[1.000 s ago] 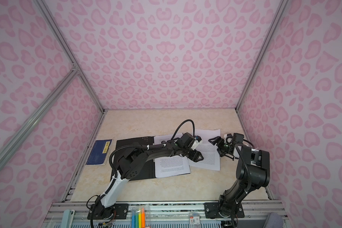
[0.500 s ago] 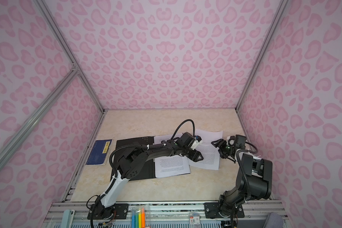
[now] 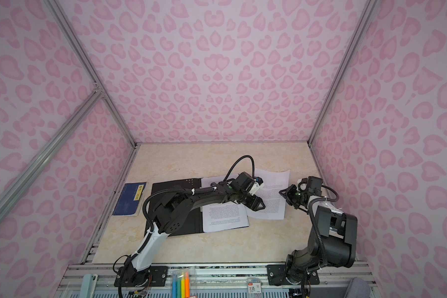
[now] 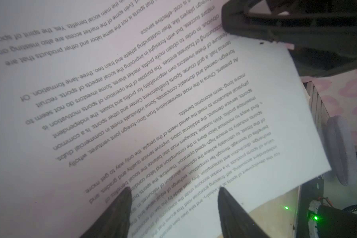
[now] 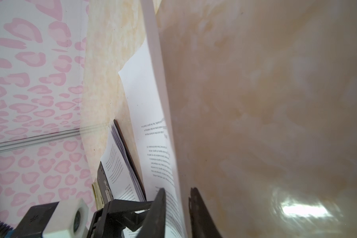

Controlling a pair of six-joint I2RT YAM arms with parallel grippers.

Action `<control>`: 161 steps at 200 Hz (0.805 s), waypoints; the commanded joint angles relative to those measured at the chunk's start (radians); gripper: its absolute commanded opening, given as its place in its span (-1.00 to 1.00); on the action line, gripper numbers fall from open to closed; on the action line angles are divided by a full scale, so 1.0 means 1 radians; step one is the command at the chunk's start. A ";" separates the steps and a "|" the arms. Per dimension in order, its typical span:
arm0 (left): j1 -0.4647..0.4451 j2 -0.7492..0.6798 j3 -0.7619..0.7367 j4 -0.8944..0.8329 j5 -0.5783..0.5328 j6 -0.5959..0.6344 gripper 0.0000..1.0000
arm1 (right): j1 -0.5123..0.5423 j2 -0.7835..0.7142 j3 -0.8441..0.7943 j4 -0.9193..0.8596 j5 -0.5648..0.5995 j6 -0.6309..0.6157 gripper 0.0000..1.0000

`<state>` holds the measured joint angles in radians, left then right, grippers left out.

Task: Put the files into the folder
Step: 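Grip a loose sheet edge with the right gripper while the left presses sheets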

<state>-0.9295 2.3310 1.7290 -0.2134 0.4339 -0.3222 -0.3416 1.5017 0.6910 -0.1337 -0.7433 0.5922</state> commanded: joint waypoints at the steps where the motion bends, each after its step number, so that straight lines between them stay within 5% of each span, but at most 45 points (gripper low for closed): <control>1: 0.002 -0.023 0.018 -0.134 -0.035 -0.007 0.36 | 0.000 -0.016 -0.012 -0.039 0.061 -0.038 -0.98; 85: -0.005 -0.107 0.088 0.016 -0.038 0.141 0.48 | 0.000 -0.081 -0.050 -0.040 0.068 -0.057 -1.00; 122: -0.011 -0.173 -0.011 0.194 -0.052 0.207 0.58 | 0.000 -0.090 -0.063 -0.022 0.045 -0.053 -1.00; 161: -0.031 -0.298 -0.272 0.556 -0.066 0.289 0.87 | 0.000 -0.116 -0.071 -0.019 0.056 -0.049 -1.00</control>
<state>-0.9504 2.1784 1.5604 0.0486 0.3832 -0.1165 -0.3416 1.3956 0.6273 -0.1730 -0.6861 0.5419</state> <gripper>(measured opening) 0.897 0.063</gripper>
